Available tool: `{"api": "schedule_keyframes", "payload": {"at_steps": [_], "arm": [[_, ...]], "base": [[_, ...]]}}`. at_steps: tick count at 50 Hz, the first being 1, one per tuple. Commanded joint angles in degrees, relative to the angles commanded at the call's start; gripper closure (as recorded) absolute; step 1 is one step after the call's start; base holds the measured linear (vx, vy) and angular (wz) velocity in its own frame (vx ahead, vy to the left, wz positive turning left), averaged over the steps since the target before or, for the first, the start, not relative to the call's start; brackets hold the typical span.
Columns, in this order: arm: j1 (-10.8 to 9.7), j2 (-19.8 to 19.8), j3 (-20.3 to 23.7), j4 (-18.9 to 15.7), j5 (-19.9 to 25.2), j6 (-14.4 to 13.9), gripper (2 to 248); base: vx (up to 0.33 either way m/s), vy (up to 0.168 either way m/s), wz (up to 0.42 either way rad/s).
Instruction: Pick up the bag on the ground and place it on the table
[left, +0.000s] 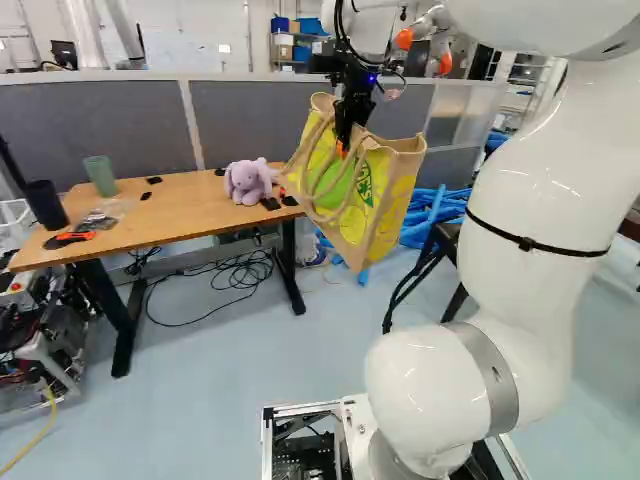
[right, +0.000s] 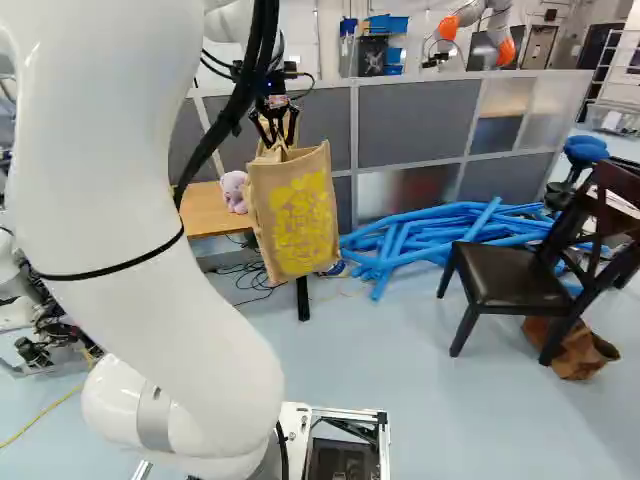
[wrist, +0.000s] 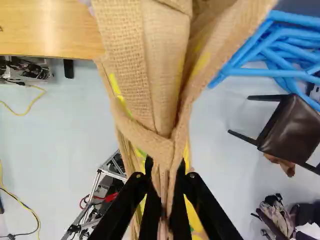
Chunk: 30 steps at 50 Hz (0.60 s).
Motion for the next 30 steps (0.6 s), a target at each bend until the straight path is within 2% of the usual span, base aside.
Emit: {"api": "schedule_keyframes", "payload": {"at_steps": [30], "arm": [[0.0, 0.0, 0.0, 0.0, 0.0, 0.0, 228]], "base": [[-0.004, 0.236, 0.311]]}}
